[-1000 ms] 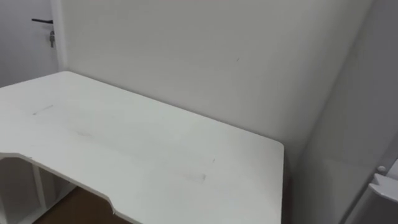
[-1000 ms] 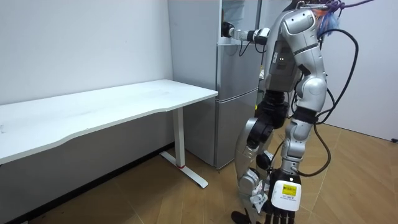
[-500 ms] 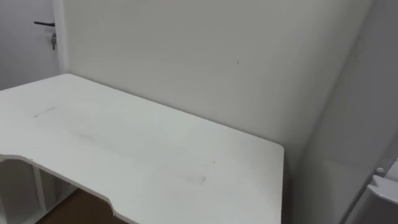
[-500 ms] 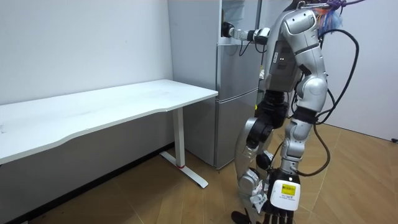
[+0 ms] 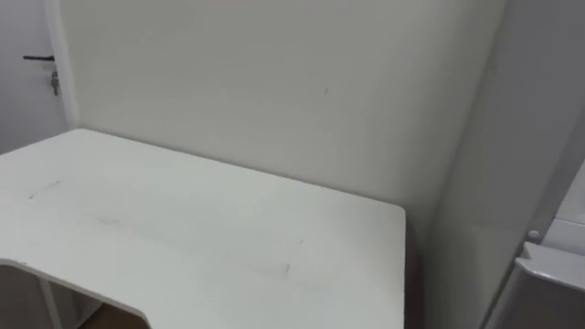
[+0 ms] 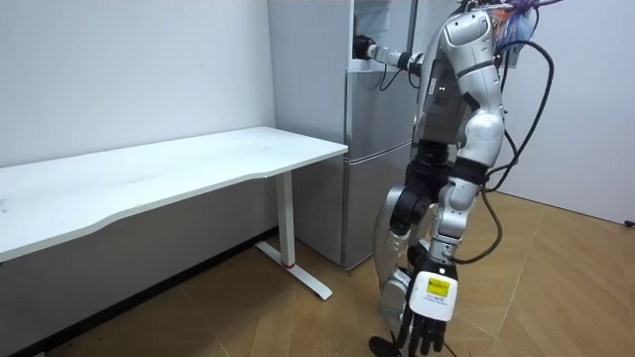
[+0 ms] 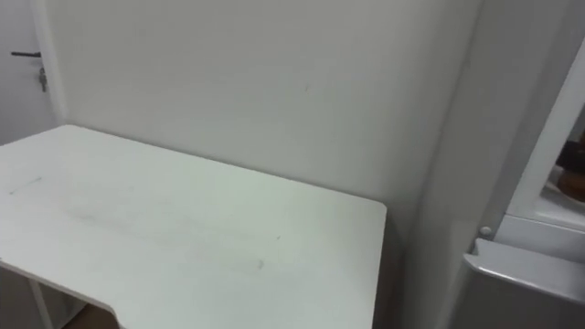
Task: Put the bottle in the upper fridge
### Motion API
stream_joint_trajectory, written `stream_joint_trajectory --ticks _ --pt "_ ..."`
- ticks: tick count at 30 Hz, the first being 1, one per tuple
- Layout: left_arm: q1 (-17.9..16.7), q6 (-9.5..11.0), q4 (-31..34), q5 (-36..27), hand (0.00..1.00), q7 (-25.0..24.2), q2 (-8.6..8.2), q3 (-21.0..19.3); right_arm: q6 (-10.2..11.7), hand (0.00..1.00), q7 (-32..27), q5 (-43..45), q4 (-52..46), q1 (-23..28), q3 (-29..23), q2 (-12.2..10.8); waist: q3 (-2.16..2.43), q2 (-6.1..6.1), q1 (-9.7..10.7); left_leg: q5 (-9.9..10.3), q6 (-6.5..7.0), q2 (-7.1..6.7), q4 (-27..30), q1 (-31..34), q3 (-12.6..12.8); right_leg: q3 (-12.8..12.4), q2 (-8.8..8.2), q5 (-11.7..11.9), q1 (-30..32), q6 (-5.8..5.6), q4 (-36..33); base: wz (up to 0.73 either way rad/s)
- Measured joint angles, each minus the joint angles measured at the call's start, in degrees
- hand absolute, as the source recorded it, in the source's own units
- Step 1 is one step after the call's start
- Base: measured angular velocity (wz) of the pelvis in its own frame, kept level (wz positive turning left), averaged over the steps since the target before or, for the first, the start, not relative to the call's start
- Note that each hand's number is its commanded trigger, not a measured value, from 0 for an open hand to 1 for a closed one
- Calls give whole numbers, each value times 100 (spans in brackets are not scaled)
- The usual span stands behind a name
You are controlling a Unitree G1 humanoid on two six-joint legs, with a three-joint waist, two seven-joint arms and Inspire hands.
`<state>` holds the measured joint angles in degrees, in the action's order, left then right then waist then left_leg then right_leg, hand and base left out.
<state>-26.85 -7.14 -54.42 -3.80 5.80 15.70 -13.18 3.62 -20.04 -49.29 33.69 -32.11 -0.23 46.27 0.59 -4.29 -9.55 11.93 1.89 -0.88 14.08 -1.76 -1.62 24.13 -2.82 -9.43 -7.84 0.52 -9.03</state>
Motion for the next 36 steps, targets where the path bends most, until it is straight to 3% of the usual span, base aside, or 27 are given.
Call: stream_joint_trajectory --ticks 5,11,15,19,27,36 --pt "155 -13 -81 191 0 -1 -21 1 2 0 -26 -23 -314 214 -13 -5 -12 -30 43 -21 -18 3 -134 -109 9 -54 9 -6 -41 -8 19 -2" --pt "165 -12 -129 349 0 -41 -153 -4 2 0 -58 118 -872 384 -380 -348 -35 -49 164 -20 -15 16 -235 -176 134 -273 39 -8 -5 -11 27 -12" --pt "190 -1 -129 458 0 -64 -175 -8 2 0 -103 257 -1289 655 -457 -371 -46 -84 307 -15 -9 15 -235 -168 152 -340 45 -10 -5 -16 26 2" --pt "386 95 -253 594 0 -64 -176 -6 6 0 -106 276 -1742 932 -551 -377 -66 -91 326 -12 -5 23 -234 -180 238 -372 50 -14 -4 -22 27 -4" --pt "379 123 -296 713 0 -156 -178 -5 4 0 -54 231 -2403 1332 -560 -425 -61 -70 483 -1 7 55 -239 -185 440 -558 64 -13 77 -20 -8 -10" --pt "379 131 -285 715 0 -200 -200 2 0 0 -83 312 -2831 1383 -567 -437 -31 4 633 3 11 80 -257 -279 534 -695 81 -12 81 -19 -79 -8"
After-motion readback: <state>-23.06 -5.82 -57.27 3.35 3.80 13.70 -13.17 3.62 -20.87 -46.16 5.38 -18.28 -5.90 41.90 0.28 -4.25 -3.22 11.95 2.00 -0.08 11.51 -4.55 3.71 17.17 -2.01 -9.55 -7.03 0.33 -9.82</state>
